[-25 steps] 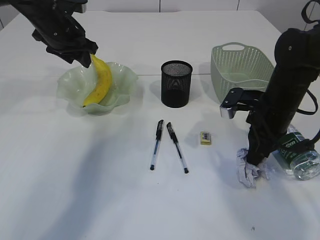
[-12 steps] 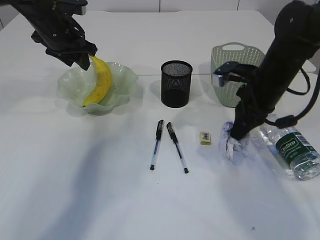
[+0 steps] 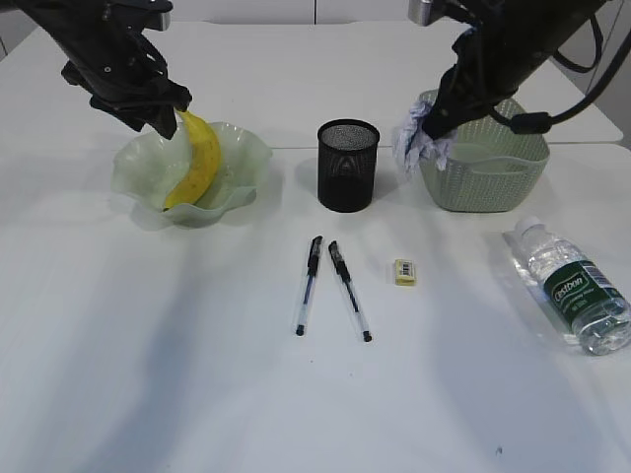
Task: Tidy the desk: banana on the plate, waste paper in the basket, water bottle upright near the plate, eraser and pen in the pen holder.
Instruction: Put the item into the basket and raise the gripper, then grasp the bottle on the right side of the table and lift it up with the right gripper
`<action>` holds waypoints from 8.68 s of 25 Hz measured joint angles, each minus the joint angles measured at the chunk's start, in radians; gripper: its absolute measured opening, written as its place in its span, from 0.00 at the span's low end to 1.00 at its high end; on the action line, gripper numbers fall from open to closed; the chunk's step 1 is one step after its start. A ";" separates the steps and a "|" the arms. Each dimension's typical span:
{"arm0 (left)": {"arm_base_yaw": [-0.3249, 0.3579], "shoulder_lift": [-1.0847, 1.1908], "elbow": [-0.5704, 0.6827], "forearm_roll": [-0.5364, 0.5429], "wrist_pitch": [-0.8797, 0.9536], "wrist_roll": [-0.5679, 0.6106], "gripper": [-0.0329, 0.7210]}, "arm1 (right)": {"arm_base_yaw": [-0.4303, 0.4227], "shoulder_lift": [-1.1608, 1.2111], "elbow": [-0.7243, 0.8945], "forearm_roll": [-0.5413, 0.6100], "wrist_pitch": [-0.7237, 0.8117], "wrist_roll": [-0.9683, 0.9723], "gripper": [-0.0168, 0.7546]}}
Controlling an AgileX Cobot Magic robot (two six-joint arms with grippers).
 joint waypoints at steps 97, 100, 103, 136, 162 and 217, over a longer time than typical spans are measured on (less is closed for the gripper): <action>0.000 -0.007 0.000 -0.011 0.102 0.000 0.37 | -0.138 0.089 -0.308 -0.326 0.145 0.866 0.72; 0.000 -0.007 0.000 -0.011 0.118 0.000 0.37 | -0.138 0.089 -0.308 -0.330 0.145 0.860 0.71; 0.000 -0.007 0.000 -0.008 0.142 0.000 0.37 | -0.138 0.089 -0.308 -0.332 0.145 0.850 0.71; 0.000 -0.007 0.000 0.009 0.194 0.000 0.37 | -0.138 0.059 -0.041 -0.455 0.143 0.889 0.76; 0.000 -0.007 0.000 0.016 0.203 0.000 0.37 | -0.138 0.107 0.132 -0.397 0.122 0.843 0.76; 0.000 -0.007 0.000 0.016 0.234 0.000 0.37 | -0.138 0.224 0.135 -0.423 0.113 0.802 0.52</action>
